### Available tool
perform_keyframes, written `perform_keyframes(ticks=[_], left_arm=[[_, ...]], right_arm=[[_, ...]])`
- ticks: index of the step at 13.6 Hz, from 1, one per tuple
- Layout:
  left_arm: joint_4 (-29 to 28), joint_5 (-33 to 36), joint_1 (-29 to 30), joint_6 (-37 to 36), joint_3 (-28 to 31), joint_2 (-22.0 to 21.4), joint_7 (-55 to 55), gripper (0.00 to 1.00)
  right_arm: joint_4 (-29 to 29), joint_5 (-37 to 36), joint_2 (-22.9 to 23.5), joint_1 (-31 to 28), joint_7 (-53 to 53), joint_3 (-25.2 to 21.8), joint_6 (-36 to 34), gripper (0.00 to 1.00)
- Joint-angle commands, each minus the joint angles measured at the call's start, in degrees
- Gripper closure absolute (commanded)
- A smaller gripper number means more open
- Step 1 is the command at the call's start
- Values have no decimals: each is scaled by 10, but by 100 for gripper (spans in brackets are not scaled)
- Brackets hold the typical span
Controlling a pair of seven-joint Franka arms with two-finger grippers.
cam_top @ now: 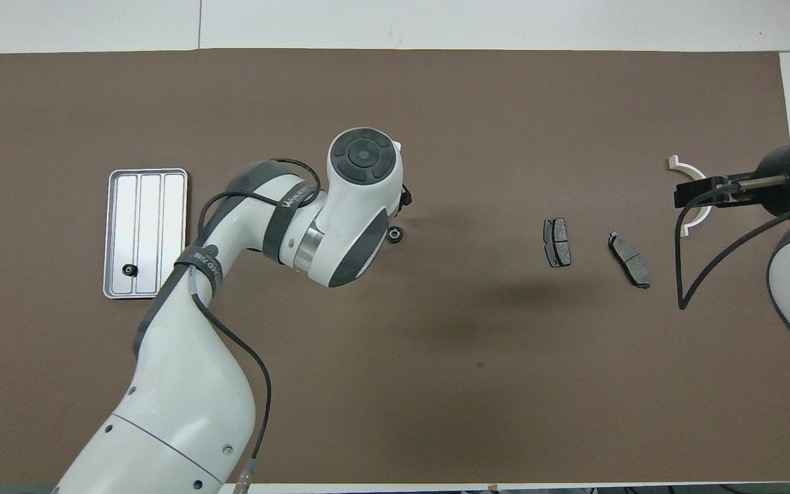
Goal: Place bearing gear from tray to pile
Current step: 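Carry the bearing with the left gripper to mid-table and release it, then return the left gripper to the tray while the right gripper reaches the bearing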
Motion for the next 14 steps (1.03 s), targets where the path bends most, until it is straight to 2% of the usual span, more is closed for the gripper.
perform_keyframes(ticks=[1,2,5,6,8,10,14], left_arm=[[-34,-2,37,-44,-2,-52,46,0],[-53,-2,49,-46,-2,-67,66,0],[-185,-2,113,-30,-3,-171,186,0],[-216,-2,141,-25,-2,-197,239,0],[-246,-2,188,-17,-2,-211,322,0],[-260,-2,240,-2,-2,-214,419,0],[-309,-2,308,76,-2,-225,558,8]], right_arm=[[-3,9,14,-2,-1,4,31,0],[11,9,28,0,12,5,35,0],[45,4,72,34,70,5,45,0],[45,1,88,49,90,5,73,0],[57,-1,131,72,103,5,114,0],[96,-4,188,104,135,5,125,0],[100,-36,248,204,292,4,175,0]])
